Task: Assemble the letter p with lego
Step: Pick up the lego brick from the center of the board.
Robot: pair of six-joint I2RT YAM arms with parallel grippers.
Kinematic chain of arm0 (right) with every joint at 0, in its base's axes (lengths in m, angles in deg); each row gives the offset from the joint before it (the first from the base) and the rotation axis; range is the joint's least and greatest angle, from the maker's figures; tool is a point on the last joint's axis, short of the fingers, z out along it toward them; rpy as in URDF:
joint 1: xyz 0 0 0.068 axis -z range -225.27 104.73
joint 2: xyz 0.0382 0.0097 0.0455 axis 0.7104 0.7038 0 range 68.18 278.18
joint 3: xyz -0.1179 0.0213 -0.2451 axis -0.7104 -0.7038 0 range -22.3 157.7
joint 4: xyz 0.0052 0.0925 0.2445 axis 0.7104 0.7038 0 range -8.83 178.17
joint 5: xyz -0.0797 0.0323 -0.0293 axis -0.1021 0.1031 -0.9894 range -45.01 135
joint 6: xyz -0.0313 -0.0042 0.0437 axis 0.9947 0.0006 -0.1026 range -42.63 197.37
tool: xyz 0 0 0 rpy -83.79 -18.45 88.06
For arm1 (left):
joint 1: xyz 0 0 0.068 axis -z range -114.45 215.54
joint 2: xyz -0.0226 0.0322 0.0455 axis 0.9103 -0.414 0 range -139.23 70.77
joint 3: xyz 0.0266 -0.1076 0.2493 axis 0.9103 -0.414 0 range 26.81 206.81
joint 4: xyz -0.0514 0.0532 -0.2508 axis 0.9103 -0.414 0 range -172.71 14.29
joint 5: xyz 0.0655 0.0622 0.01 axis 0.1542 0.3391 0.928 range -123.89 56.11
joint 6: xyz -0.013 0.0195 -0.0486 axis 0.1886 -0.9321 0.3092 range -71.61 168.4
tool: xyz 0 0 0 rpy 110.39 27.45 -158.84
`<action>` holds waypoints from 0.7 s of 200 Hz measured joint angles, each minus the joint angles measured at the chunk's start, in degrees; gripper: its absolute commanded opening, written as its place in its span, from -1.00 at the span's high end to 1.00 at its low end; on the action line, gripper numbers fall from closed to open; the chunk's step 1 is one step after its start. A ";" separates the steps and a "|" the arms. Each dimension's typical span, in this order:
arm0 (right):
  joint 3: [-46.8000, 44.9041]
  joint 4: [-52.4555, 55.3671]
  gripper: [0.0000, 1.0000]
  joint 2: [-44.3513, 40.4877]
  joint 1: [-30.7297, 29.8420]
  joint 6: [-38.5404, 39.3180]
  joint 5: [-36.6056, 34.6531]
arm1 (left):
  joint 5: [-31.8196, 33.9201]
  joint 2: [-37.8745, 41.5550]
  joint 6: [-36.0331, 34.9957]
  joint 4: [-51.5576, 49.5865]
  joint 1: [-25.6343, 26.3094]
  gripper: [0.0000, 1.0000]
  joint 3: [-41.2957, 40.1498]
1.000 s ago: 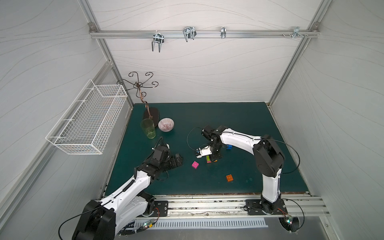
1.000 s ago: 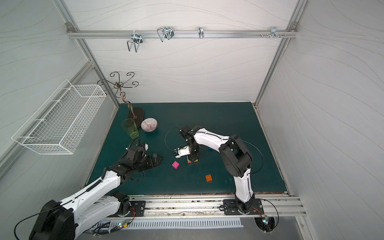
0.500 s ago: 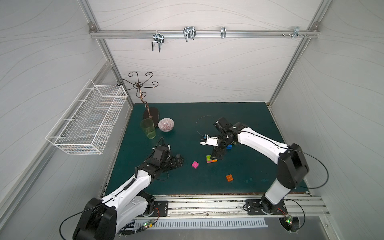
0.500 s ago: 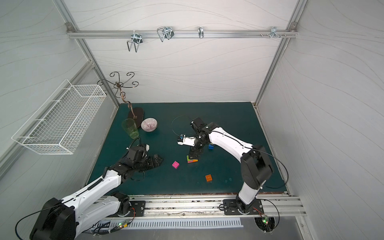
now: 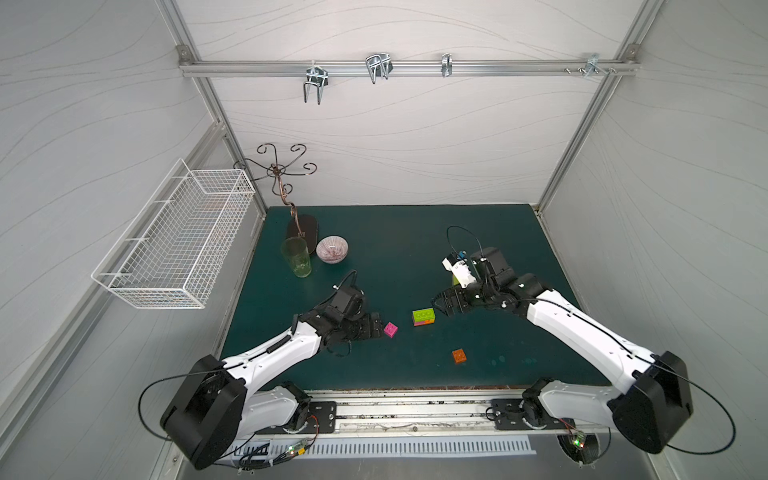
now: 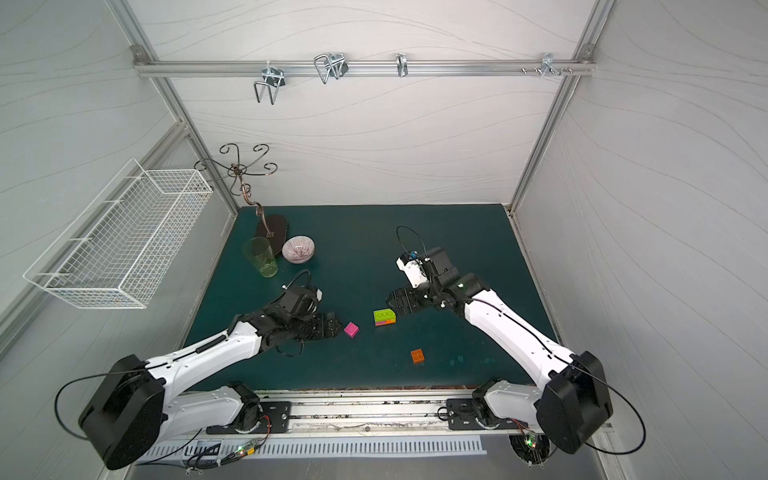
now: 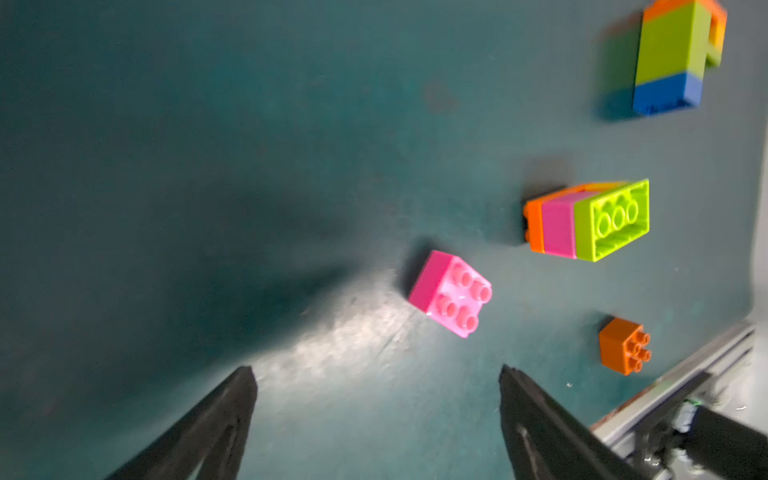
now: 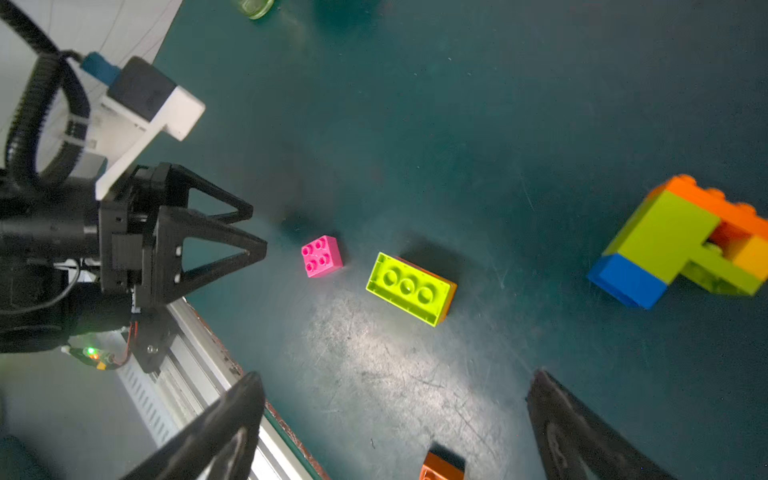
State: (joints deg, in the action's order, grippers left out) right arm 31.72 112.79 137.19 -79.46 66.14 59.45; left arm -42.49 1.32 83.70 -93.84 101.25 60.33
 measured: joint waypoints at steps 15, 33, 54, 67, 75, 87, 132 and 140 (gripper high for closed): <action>-2.23 -0.46 -0.98 -1.90 1.92 -3.08 0.37 | 2.45 -3.30 -1.92 -0.94 3.69 -0.75 3.52; -4.46 -1.42 -0.98 -3.61 3.63 -6.40 0.37 | 3.98 -6.60 -4.00 -1.05 6.38 -0.68 6.60; -7.21 -2.29 -0.98 -6.38 5.73 -9.16 0.81 | 5.44 -10.29 -6.45 -1.92 7.93 -0.56 9.18; -8.31 -2.71 -0.98 -7.72 7.08 -10.27 1.49 | 6.47 -12.94 -8.02 -2.93 8.70 -0.51 10.93; -8.74 -2.91 -0.98 -8.17 8.00 -10.67 2.05 | 7.10 -14.80 -8.72 -3.58 9.18 -0.47 12.22; -9.27 -3.30 -0.98 -8.57 9.31 -11.39 3.13 | 8.26 -17.29 -9.81 -4.63 9.92 -0.42 14.14; -11.87 -5.20 -0.81 -9.86 11.54 -12.63 8.48 | 10.71 -23.69 -12.81 -6.54 11.10 -0.17 18.21; -12.24 -5.33 -0.80 -10.12 11.72 -12.90 9.05 | 10.78 -24.33 -12.92 -6.56 11.19 -0.13 18.23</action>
State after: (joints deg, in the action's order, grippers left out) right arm 19.48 107.46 127.07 -67.75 53.25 68.50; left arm -31.71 -23.01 70.79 -100.40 112.44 78.56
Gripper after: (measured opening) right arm 0.912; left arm 0.590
